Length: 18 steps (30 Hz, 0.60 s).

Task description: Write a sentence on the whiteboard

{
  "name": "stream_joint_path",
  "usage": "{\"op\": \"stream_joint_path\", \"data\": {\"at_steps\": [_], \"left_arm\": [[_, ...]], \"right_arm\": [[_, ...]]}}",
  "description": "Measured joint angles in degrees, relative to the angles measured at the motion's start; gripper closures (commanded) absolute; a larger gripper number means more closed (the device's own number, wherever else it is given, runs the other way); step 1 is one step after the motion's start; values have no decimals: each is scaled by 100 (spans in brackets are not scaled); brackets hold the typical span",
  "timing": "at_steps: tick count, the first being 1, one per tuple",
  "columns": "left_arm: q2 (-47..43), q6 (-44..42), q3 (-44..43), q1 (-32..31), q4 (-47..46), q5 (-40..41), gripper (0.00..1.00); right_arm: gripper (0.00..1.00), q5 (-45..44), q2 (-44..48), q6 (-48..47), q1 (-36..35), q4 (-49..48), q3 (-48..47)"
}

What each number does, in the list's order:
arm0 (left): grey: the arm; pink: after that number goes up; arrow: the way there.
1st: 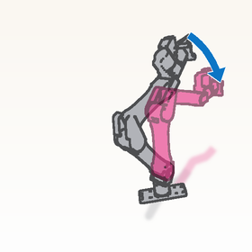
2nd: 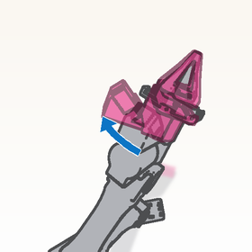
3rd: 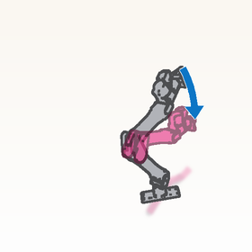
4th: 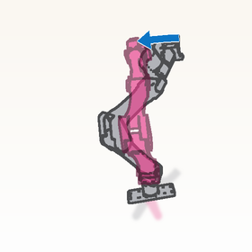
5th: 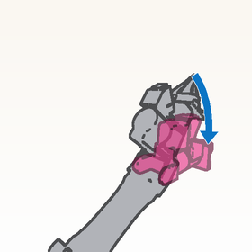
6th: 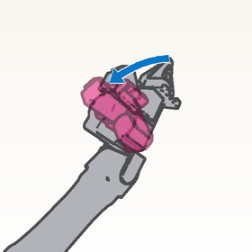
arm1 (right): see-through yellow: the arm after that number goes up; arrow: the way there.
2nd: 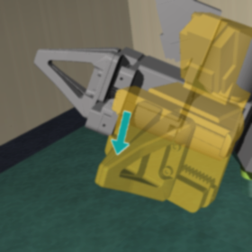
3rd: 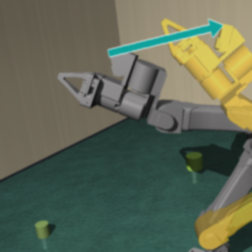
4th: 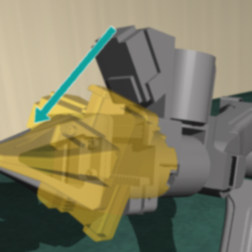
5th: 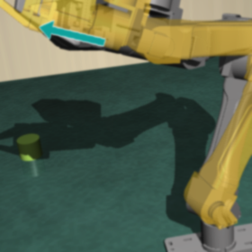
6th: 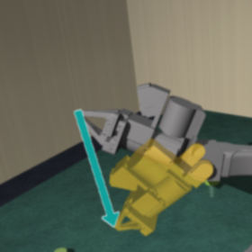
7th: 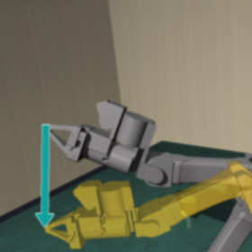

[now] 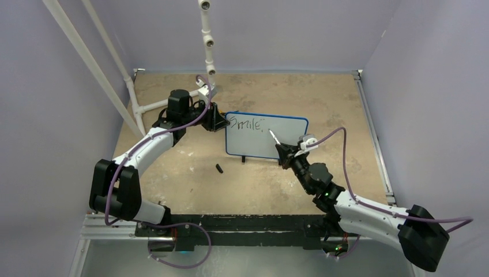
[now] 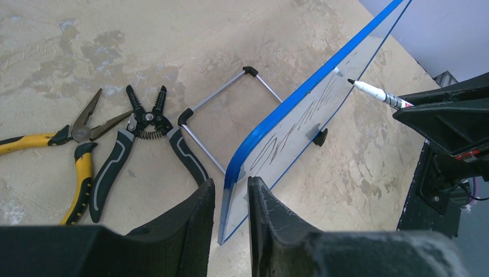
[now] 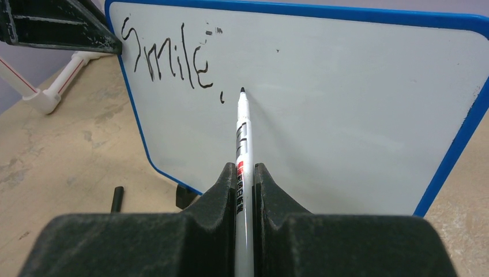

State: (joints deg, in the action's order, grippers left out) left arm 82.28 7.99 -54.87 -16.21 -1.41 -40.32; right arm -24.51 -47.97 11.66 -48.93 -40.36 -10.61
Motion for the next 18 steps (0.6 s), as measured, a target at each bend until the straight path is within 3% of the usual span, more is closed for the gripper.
{"op": "stream_joint_path", "data": {"at_steps": [18], "left_arm": [[22,37,0,2,-116,-63,88]], "right_arm": [[100,0,-260,-87,105,-267,-72]]}}
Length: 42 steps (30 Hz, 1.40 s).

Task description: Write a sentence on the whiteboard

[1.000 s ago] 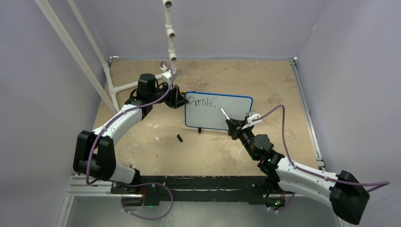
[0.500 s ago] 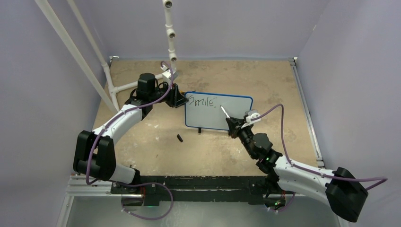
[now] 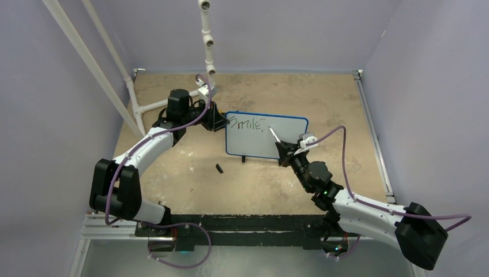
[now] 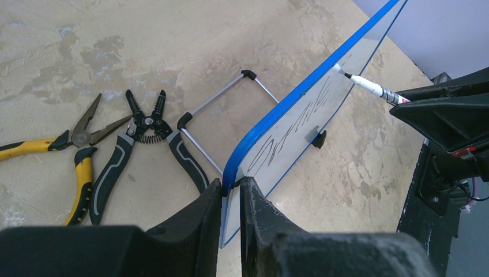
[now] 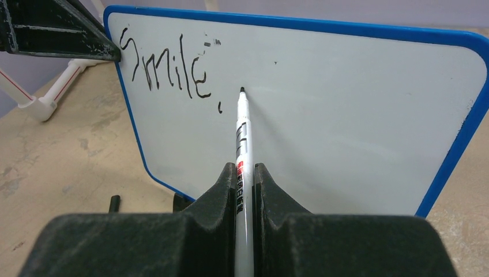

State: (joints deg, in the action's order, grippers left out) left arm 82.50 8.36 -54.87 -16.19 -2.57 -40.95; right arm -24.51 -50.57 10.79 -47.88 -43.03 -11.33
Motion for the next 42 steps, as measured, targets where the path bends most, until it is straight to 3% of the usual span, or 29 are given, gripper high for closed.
{"op": "stream_joint_path", "data": {"at_steps": [42], "left_arm": [[0,-2,0,0,-2,0,94]], "right_arm": [[100,162,76,428,28,564,-94]]}}
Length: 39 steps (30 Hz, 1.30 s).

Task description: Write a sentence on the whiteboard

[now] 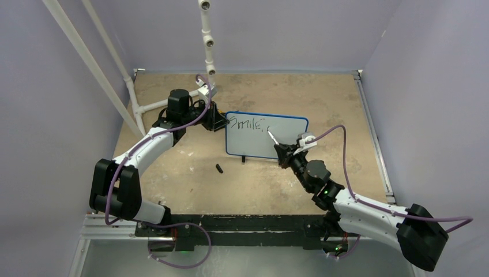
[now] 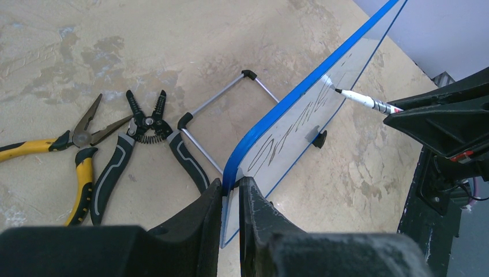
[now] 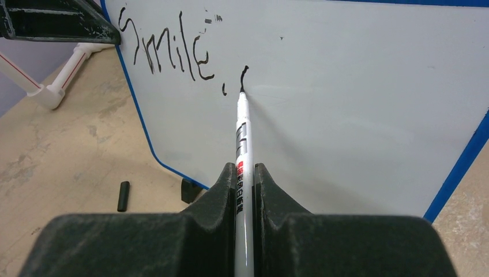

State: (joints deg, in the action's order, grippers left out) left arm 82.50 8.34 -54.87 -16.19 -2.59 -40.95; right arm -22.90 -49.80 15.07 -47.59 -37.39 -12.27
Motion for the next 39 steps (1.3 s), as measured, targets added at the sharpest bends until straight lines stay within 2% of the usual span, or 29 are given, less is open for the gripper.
{"op": "stream_joint_path", "data": {"at_steps": [24,39], "left_arm": [[-2,0,0,0,4,-17,96],[-7,0,0,0,4,-22,97]], "right_arm": [[100,-184,50,-247,2,-262,-15],[100,-304,197,138,2,46,-17]]}}
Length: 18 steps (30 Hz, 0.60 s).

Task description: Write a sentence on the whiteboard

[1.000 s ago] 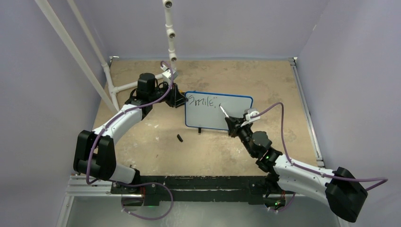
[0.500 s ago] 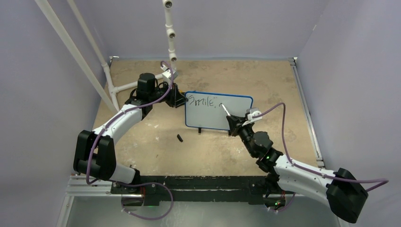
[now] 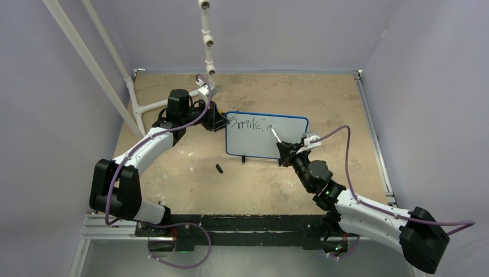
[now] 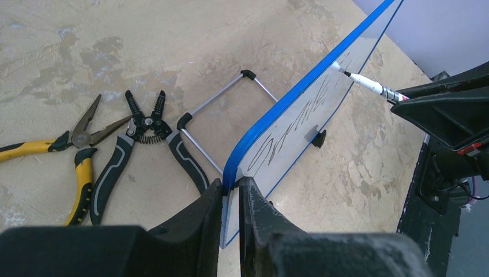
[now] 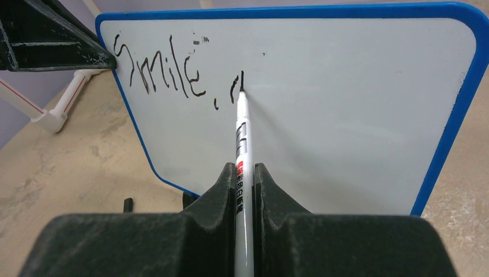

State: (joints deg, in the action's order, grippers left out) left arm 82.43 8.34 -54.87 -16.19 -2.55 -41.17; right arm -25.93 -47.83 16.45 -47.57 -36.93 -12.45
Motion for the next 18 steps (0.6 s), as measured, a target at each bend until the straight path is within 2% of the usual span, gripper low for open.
{"op": "stream_joint_path", "data": {"at_steps": [18], "left_arm": [[-17,0,0,0,9,-4,100]], "right_arm": [[100,17,140,389,0,332,-15]]}}
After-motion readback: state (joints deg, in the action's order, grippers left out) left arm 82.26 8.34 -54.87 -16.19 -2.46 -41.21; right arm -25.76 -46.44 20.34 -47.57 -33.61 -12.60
